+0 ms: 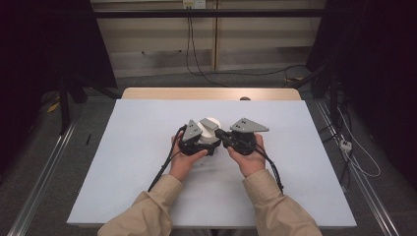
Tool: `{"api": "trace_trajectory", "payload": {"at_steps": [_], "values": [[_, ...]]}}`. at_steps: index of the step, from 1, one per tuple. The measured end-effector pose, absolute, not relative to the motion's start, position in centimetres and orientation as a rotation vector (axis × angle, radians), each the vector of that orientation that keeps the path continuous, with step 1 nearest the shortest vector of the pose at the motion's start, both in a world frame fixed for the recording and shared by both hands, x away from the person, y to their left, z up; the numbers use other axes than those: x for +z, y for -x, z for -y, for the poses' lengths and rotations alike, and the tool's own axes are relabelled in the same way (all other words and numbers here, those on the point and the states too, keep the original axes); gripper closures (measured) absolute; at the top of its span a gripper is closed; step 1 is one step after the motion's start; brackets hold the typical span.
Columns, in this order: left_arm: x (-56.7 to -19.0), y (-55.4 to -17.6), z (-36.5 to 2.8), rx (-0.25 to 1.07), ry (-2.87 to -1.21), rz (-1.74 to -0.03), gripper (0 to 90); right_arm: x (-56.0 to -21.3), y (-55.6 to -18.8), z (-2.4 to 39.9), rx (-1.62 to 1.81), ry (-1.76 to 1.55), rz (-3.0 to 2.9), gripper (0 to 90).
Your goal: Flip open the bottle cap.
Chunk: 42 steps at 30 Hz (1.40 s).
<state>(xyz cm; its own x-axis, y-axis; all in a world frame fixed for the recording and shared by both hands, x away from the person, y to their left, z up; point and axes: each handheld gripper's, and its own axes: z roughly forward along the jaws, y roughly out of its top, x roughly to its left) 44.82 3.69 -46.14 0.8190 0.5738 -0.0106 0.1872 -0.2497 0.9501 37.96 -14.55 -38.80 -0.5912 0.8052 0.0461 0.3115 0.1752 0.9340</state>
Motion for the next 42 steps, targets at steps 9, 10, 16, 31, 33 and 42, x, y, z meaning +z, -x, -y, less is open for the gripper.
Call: {"api": "trace_trajectory", "payload": {"at_steps": [9, 10, 16, 31, 33, 42], "values": [[-46.1, -44.8, -3.6, 0.409, -1.813, -0.583, 18.5, -38.2, -38.5, 14.2, 1.416, -1.044, -1.987, 90.0], [-46.1, -44.8, -3.6, 0.41, -1.814, -0.583, 18.5, -38.2, -38.6, 14.2, 1.423, -1.046, -1.981, 90.0], [-46.1, -44.7, -3.6, 0.414, -1.813, -0.59, 18.5, -37.7, -39.0, 13.9, 1.424, -1.031, -1.985, 90.0], [-46.2, -44.7, -3.6, 0.411, -1.806, -0.594, 18.5, -37.2, -39.8, 13.3, 1.412, -1.018, -1.988, 90.0], [-46.1, -44.7, -3.6, 0.415, -1.814, -0.59, 18.5, -37.1, -39.9, 13.2, 1.412, -1.016, -1.984, 90.0], [-46.2, -44.7, -3.6, 0.408, -1.805, -0.591, 18.5, -37.0, -40.3, 12.8, 1.404, -1.007, -1.99, 90.0]]}}
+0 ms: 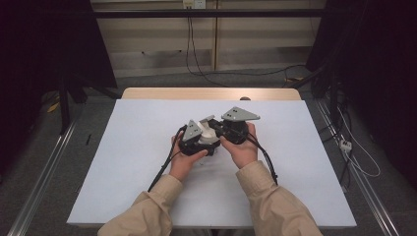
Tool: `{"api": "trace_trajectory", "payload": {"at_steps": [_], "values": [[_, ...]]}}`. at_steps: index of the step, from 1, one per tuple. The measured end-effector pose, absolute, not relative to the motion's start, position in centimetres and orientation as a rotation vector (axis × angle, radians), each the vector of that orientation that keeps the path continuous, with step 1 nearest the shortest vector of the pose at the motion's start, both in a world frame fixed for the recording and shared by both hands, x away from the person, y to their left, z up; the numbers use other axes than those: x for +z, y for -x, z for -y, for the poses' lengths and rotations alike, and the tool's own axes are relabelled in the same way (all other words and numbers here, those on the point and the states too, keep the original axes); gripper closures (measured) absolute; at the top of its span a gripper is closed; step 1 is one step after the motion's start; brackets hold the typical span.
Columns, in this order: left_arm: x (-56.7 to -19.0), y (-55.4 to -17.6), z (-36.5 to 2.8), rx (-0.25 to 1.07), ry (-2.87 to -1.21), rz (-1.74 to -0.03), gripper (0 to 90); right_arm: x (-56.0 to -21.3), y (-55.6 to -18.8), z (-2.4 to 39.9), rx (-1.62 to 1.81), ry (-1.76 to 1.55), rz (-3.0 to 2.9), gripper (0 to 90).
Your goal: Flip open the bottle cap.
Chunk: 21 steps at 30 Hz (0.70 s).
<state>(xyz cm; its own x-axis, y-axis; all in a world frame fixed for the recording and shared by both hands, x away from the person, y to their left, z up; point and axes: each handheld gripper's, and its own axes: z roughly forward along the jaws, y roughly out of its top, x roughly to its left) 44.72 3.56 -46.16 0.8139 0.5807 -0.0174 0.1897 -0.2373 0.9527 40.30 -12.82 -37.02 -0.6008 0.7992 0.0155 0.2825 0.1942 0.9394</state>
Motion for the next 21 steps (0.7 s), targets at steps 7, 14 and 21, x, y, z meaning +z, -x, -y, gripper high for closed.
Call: {"api": "trace_trajectory", "payload": {"at_steps": [7, 14, 21], "values": [[-46.16, -44.73, -3.55, 0.406, -1.804, -0.591, 18.5, -36.75, -40.56, 12.63, 1.4, -0.999, -1.988, 90.0], [-46.15, -44.76, -3.63, 0.408, -1.815, -0.586, 18.5, -36.47, -40.85, 12.39, 1.398, -0.995, -1.988, 90.0], [-46.15, -44.78, -3.65, 0.406, -1.815, -0.588, 18.5, -36.29, -41.15, 12.19, 1.394, -0.989, -1.989, 90.0]]}}
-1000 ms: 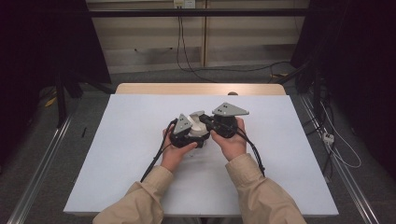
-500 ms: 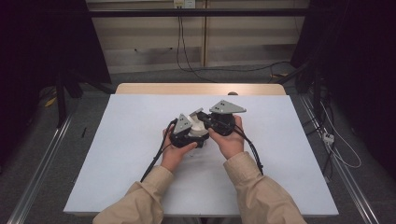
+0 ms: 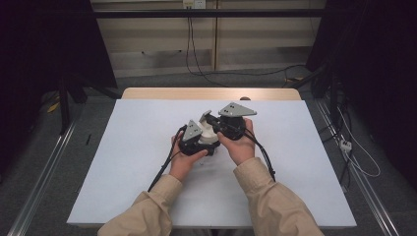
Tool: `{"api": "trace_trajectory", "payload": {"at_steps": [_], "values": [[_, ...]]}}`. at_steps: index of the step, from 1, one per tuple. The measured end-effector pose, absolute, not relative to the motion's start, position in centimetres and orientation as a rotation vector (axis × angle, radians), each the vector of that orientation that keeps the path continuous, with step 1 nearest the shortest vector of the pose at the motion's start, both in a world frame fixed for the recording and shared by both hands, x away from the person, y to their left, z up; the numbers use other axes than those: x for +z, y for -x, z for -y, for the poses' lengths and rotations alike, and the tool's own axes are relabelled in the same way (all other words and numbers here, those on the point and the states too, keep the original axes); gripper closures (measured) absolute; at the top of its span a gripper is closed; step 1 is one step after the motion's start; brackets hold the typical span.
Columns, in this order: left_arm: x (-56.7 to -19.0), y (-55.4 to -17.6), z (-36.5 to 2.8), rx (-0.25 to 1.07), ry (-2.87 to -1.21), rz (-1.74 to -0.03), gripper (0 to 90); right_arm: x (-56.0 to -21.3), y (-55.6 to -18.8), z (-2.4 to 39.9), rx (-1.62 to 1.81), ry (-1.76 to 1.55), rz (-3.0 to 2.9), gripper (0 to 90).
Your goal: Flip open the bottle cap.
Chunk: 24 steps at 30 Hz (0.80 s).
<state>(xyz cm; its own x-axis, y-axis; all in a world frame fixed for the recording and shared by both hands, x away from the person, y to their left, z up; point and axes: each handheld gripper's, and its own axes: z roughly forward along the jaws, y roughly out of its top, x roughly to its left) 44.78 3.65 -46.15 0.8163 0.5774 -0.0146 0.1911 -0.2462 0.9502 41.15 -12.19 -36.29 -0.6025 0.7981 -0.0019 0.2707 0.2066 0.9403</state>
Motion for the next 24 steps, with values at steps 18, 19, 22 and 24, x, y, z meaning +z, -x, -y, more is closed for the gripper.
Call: {"api": "trace_trajectory", "payload": {"at_steps": [18, 19, 22, 24], "values": [[-46.1, -44.8, -3.7, 0.411, -1.819, -0.583, 18.5, -36.0, -42.1, 11.7, 1.403, -0.993, -1.979, 90.0], [-46.1, -44.8, -3.7, 0.411, -1.819, -0.583, 18.5, -36.0, -42.1, 11.7, 1.404, -0.995, -1.979, 90.0], [-46.1, -44.8, -3.7, 0.41, -1.818, -0.583, 18.5, -36.0, -42.3, 11.7, 1.396, -0.994, -1.983, 90.0], [-46.1, -44.8, -3.7, 0.409, -1.818, -0.584, 18.5, -36.1, -42.4, 11.7, 1.4, -0.994, -1.981, 90.0]]}}
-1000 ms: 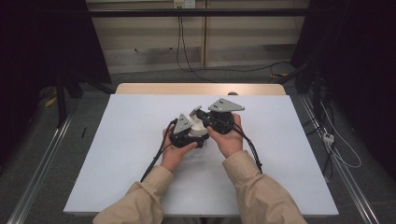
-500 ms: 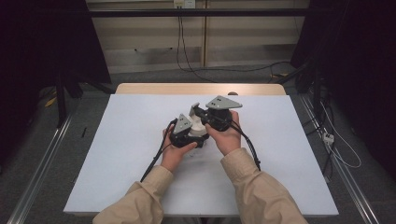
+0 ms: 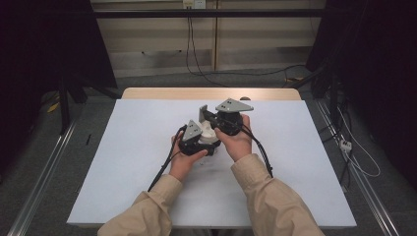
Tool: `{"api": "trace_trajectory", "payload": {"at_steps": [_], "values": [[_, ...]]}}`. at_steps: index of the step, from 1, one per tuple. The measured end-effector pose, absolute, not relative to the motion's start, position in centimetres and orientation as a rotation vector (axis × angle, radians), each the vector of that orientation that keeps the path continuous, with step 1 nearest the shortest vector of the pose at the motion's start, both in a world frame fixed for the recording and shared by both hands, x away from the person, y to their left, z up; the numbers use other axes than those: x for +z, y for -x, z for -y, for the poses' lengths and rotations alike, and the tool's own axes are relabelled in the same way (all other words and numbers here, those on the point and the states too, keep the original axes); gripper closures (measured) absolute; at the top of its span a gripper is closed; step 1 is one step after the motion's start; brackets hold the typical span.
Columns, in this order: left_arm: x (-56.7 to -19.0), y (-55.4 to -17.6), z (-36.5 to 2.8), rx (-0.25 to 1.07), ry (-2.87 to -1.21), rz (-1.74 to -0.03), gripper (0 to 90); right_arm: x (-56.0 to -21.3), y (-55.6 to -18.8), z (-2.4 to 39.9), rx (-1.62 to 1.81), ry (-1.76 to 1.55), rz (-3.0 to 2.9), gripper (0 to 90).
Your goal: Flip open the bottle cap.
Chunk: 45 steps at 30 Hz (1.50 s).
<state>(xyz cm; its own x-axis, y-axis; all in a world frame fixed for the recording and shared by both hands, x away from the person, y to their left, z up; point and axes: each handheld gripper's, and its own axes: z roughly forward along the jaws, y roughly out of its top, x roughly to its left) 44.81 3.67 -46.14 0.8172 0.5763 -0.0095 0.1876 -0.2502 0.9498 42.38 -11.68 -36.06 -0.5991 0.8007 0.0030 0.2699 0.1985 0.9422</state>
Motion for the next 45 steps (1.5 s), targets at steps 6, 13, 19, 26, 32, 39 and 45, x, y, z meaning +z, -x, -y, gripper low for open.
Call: {"api": "trace_trajectory", "payload": {"at_steps": [6, 13, 19, 26, 32, 39, 45], "values": [[-46.1, -44.8, -3.7, 0.41, -1.82, -0.582, 18.5, -36.0, -42.6, 11.5, 1.395, -0.991, -1.987, 90.0], [-46.1, -44.8, -3.7, 0.409, -1.82, -0.582, 18.5, -36.0, -42.8, 11.3, 1.389, -0.984, -1.988, 90.0], [-46.1, -44.8, -3.7, 0.409, -1.821, -0.582, 18.5, -36.0, -43.1, 11.2, 1.394, -0.978, -1.989, 90.0], [-46.1, -44.9, -3.8, 0.418, -1.825, -0.579, 18.5, -36.2, -43.3, 11.2, 1.404, -0.98, -1.978, 90.0], [-46.1, -44.9, -3.8, 0.419, -1.825, -0.578, 18.5, -36.3, -43.5, 11.0, 1.395, -0.971, -1.984, 90.0], [-46.1, -44.9, -3.8, 0.419, -1.825, -0.579, 18.5, -36.3, -43.6, 11.0, 1.396, -0.968, -1.981, 90.0], [-46.1, -44.8, -3.7, 0.411, -1.817, -0.595, 18.5, -36.4, -43.7, 10.9, 1.395, -0.969, -1.979, 90.0]]}}
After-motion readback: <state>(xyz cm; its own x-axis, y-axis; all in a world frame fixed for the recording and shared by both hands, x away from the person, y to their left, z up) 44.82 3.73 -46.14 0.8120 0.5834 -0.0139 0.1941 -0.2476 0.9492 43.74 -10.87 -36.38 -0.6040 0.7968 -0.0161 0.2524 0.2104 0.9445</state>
